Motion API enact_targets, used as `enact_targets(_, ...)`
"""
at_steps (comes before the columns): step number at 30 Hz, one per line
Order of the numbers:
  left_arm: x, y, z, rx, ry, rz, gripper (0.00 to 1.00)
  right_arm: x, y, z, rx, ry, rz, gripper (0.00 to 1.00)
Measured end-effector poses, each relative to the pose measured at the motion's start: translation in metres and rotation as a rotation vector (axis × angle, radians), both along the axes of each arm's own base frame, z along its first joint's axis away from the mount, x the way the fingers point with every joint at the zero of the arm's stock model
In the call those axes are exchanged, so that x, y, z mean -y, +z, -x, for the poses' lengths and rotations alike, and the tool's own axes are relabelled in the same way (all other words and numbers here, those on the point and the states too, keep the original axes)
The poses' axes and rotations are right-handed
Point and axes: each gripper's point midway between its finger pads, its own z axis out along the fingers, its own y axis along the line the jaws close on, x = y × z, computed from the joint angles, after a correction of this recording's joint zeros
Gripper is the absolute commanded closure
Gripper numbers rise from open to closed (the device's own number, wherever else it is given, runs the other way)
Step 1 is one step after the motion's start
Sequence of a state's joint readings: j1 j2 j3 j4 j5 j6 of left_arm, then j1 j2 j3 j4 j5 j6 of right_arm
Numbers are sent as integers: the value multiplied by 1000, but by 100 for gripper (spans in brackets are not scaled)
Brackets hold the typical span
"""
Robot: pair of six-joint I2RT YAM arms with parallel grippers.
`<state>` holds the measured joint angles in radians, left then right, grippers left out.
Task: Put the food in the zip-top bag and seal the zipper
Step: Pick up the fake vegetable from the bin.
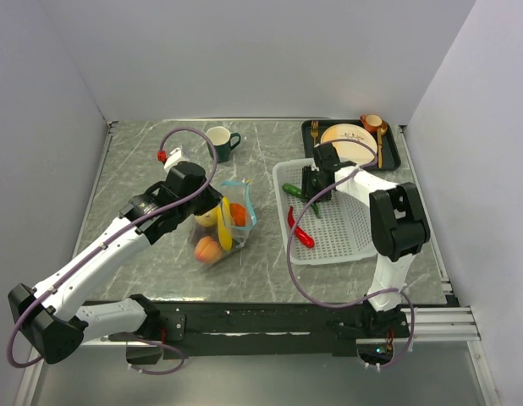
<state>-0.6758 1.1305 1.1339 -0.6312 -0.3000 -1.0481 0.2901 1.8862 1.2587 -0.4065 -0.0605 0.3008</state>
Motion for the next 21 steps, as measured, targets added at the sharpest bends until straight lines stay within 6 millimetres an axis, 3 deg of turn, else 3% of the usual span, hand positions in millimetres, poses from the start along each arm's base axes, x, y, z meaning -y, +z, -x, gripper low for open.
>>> enact_targets(4,0,0,0,0,0,0,99,0,-2,2,-5,7,-2,57)
enact_targets(12,1,0,1,-3,-7,4,99,1,-5,13,-21,14,-5,52)
enact_targets(15,2,0,1,-4,-9,5,99,2,-7,16,-27,14,-3,72)
enact_targets(21,2,0,1,-3,-16,1,99,1,-6,22,-27,20,-17,81)
